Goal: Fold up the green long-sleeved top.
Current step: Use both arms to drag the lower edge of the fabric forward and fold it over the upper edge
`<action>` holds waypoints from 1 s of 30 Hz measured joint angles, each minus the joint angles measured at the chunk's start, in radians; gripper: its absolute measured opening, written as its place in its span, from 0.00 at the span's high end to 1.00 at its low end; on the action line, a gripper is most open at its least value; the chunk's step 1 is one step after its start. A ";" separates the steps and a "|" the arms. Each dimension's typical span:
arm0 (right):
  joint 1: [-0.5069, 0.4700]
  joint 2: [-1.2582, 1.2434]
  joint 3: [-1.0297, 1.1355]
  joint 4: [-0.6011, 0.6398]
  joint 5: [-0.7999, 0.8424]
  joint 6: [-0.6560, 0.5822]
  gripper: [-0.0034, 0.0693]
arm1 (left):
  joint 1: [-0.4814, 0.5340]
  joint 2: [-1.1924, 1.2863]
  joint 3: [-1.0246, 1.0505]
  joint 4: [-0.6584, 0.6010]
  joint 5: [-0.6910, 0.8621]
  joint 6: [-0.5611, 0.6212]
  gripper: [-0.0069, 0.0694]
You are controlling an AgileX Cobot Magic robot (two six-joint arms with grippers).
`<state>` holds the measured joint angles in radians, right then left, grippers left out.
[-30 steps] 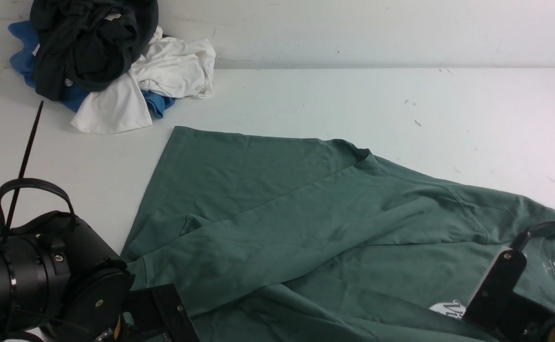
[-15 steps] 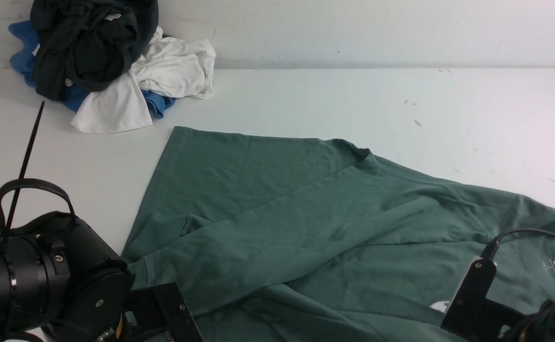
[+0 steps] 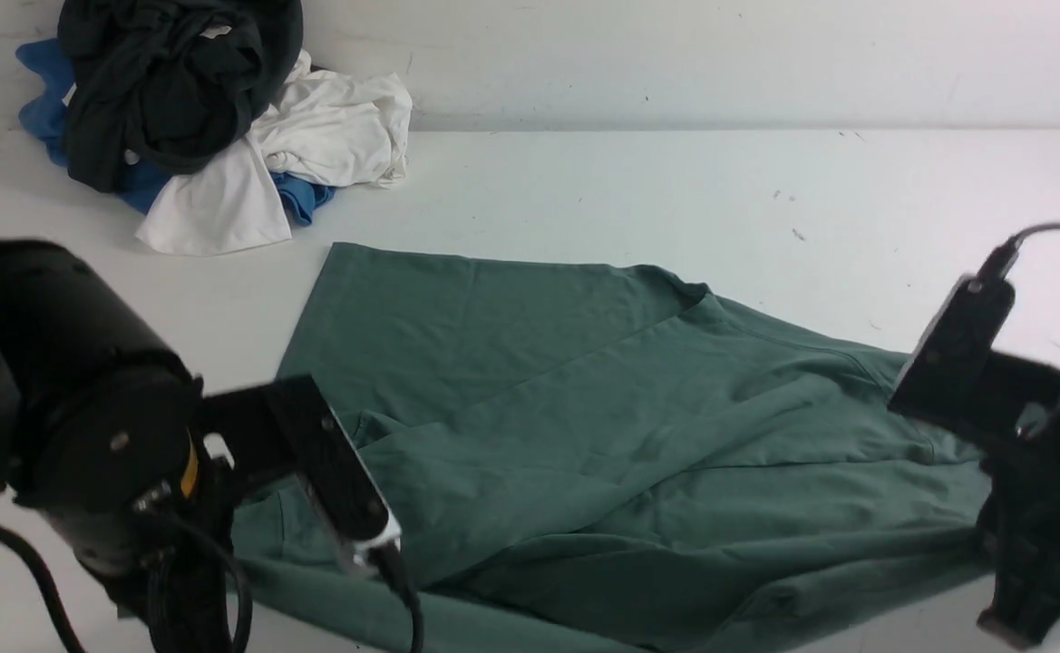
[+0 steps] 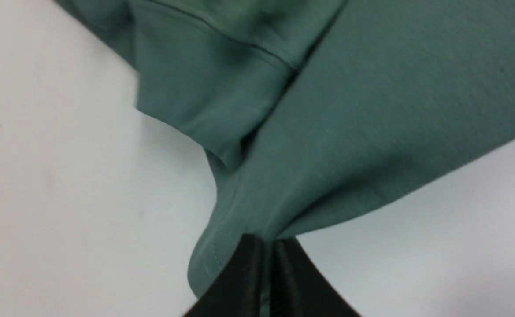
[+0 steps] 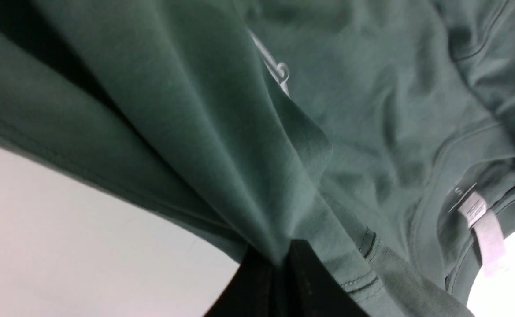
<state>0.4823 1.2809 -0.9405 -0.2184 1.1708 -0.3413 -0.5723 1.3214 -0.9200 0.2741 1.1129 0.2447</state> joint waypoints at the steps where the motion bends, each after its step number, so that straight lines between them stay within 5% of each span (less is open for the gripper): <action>1: -0.018 0.006 -0.023 0.010 0.003 -0.018 0.94 | 0.013 0.001 -0.024 0.003 0.001 0.004 0.89; 10: -0.192 0.163 -0.331 0.092 0.034 -0.127 0.94 | 0.169 0.132 -0.323 0.019 0.004 0.117 0.89; 21: -0.238 0.477 -0.735 0.136 0.075 -0.153 0.94 | 0.214 0.380 -0.673 0.014 0.025 0.179 0.89; 30: -0.238 0.530 -0.781 0.205 0.079 -0.160 0.94 | 0.213 0.405 -0.559 -0.274 0.110 0.190 0.84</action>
<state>0.2442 1.8106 -1.7214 -0.0138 1.2501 -0.5008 -0.3593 1.7262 -1.4785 0.0000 1.2229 0.4346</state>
